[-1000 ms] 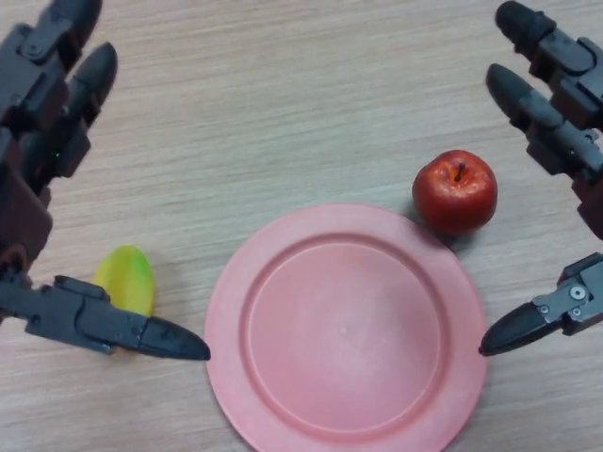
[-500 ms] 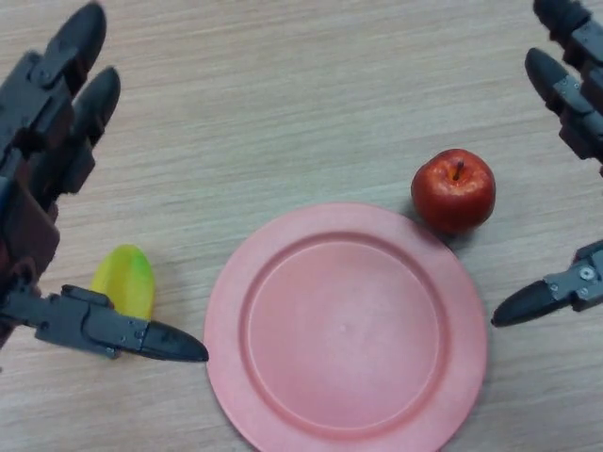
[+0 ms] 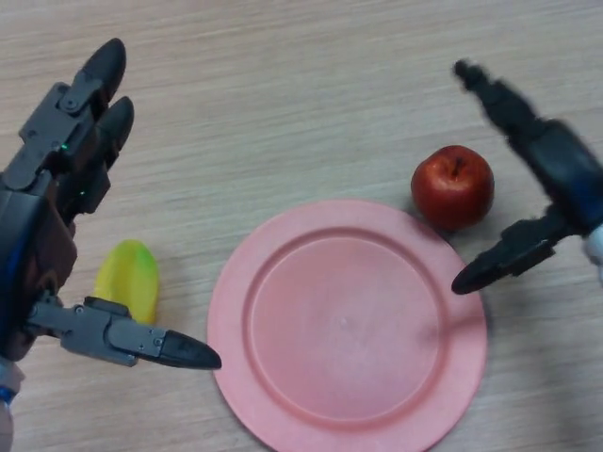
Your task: Pick up the red apple and place it on the plate
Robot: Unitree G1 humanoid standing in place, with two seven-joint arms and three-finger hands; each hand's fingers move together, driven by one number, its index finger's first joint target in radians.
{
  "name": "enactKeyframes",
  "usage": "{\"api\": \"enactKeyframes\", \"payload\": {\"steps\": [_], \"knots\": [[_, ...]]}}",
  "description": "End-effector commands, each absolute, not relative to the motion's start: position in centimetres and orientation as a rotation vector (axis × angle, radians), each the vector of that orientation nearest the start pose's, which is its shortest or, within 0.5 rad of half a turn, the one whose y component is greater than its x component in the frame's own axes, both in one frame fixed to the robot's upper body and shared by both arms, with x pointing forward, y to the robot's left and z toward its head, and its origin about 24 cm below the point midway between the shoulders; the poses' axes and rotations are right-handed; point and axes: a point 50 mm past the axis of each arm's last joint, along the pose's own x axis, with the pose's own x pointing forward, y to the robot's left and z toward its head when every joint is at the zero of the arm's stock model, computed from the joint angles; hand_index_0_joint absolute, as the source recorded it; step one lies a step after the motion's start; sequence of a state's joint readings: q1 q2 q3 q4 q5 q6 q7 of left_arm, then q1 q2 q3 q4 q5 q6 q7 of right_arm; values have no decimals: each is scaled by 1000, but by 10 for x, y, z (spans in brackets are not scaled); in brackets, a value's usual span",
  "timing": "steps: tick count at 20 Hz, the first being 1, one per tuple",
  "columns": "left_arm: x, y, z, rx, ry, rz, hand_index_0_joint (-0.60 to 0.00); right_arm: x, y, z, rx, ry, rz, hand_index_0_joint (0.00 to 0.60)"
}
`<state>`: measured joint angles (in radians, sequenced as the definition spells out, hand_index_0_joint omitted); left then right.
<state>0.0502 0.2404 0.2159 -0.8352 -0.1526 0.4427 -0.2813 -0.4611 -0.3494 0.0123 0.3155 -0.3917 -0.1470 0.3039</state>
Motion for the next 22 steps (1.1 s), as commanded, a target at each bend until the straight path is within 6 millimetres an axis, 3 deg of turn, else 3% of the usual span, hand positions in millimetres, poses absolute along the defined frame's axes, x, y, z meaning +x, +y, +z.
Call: {"api": "enactKeyframes", "payload": {"steps": [1,4,8,12,16,20,21,22], "knots": [[187,195,213,270,-558,-122,0,339,-184,163,-795,-414,231,200],[192,200,209,289,-564,-84,0,356,-184,155,-973,-412,244,597],[196,202,210,293,-563,-74,0,350,-191,173,-944,-519,155,600],[192,204,214,285,-569,-69,0,315,-167,178,-852,-548,286,600],[192,204,215,290,-571,-71,0,284,-136,155,-870,-496,437,600],[192,204,215,293,-573,-79,0,277,-126,132,-810,-365,483,600],[192,204,215,293,-573,-79,0,277,-126,132,-808,-362,484,551],[192,205,215,292,-573,-79,0,276,-126,133,-794,-351,487,401]]}}
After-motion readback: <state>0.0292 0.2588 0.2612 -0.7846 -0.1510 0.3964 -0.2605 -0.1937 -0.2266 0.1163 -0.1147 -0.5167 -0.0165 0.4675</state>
